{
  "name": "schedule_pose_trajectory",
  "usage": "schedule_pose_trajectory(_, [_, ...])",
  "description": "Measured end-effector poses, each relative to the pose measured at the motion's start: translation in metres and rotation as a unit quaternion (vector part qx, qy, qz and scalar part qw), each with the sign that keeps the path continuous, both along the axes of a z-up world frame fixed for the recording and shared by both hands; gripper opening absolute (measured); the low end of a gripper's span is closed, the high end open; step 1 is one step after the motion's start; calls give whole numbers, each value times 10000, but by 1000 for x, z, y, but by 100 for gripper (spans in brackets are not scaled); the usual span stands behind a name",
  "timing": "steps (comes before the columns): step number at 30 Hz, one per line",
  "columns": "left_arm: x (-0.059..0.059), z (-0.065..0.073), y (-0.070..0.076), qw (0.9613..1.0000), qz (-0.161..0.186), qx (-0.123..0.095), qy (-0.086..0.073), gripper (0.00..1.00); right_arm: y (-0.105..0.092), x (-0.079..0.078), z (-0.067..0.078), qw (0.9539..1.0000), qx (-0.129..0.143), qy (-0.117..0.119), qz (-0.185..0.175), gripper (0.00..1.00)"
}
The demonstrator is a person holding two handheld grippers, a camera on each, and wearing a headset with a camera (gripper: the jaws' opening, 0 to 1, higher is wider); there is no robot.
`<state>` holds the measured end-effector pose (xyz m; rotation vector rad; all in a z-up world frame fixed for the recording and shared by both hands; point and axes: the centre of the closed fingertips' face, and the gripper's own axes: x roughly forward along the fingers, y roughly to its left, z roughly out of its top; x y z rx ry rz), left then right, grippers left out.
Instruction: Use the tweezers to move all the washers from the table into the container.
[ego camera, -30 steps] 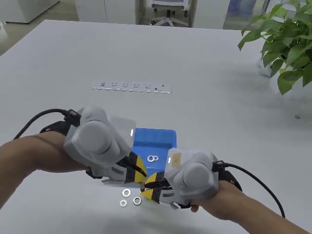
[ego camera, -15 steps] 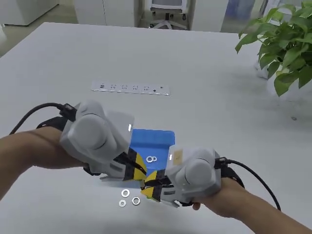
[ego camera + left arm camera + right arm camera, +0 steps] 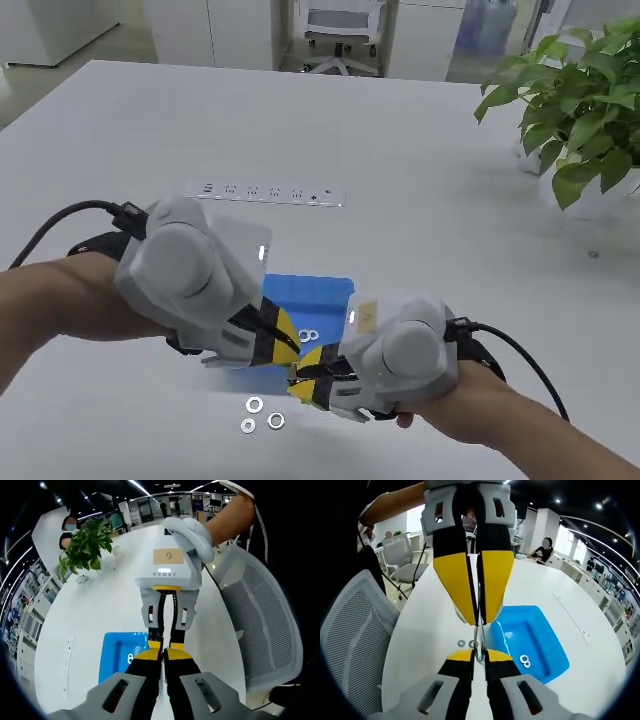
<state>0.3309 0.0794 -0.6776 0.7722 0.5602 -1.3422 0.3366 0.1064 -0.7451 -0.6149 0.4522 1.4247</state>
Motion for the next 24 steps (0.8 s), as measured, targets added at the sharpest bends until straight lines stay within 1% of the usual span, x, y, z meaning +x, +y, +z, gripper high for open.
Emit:
schedule_pose_trajectory(11, [6,13,0,9999,-2,-24,-117,5,0,8,13,9999,27,-89,-72,9])
schedule_pose_trajectory(18, [15,19,-2,9998,-53,-15,-188,5,0,18,19,9998,50,-144,-119,9])
schedule_pose_trajectory(24, [24,22,-2,9997,-54,-38,-215,5,0,28,23,9997,76,-186,-154,9])
